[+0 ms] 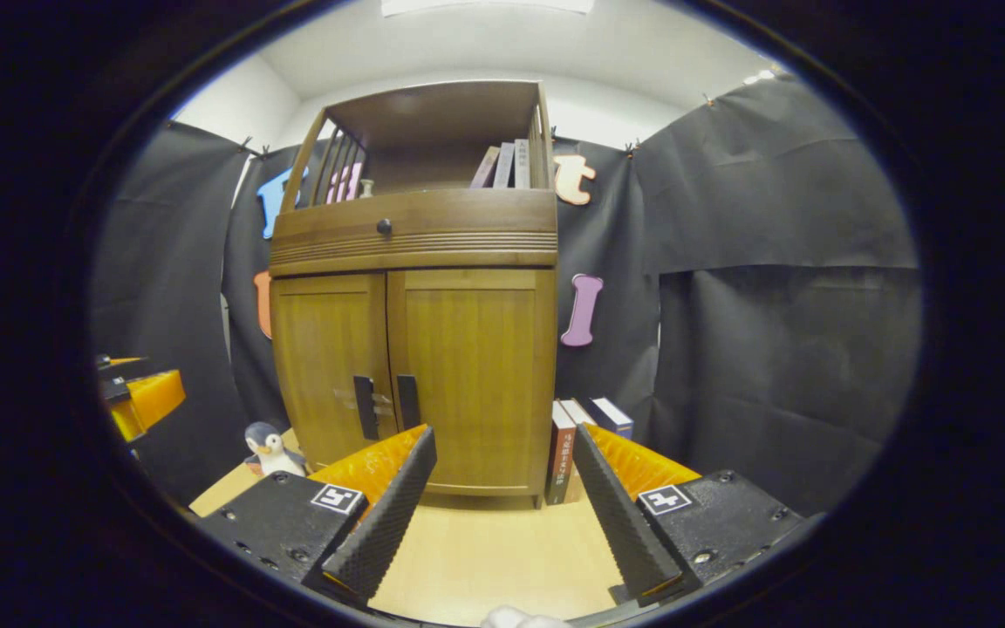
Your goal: Open the right door of the double-door shoe cabinet with the right hand, and open the left door with the left hand.
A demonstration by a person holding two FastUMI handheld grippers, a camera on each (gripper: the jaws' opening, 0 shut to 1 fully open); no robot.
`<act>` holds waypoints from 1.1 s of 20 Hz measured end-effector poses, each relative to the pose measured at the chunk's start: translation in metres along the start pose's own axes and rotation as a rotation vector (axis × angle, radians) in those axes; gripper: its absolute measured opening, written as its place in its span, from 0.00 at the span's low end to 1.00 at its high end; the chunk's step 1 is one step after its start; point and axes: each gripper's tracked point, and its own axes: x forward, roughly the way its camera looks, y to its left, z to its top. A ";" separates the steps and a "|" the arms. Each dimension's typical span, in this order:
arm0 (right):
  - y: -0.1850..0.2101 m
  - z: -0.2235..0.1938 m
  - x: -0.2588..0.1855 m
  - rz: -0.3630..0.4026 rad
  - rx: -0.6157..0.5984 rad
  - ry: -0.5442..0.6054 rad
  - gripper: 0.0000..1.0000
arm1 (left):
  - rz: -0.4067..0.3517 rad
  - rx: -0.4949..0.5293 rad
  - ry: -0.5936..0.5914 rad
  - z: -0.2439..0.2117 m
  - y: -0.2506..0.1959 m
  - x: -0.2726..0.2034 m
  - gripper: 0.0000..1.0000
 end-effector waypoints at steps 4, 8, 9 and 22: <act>0.022 -0.006 0.044 0.037 0.011 0.004 0.99 | 0.033 0.003 0.001 0.004 0.001 0.000 0.96; 0.051 -0.017 0.100 0.085 0.032 0.030 1.00 | 0.068 0.016 0.016 0.000 -0.001 -0.001 0.96; 0.057 -0.022 0.113 0.094 0.036 0.042 1.00 | 0.077 0.021 0.016 0.001 -0.001 -0.001 0.96; 0.126 -0.065 0.250 0.173 0.000 0.109 1.00 | 0.181 0.025 0.065 -0.013 -0.007 0.017 0.96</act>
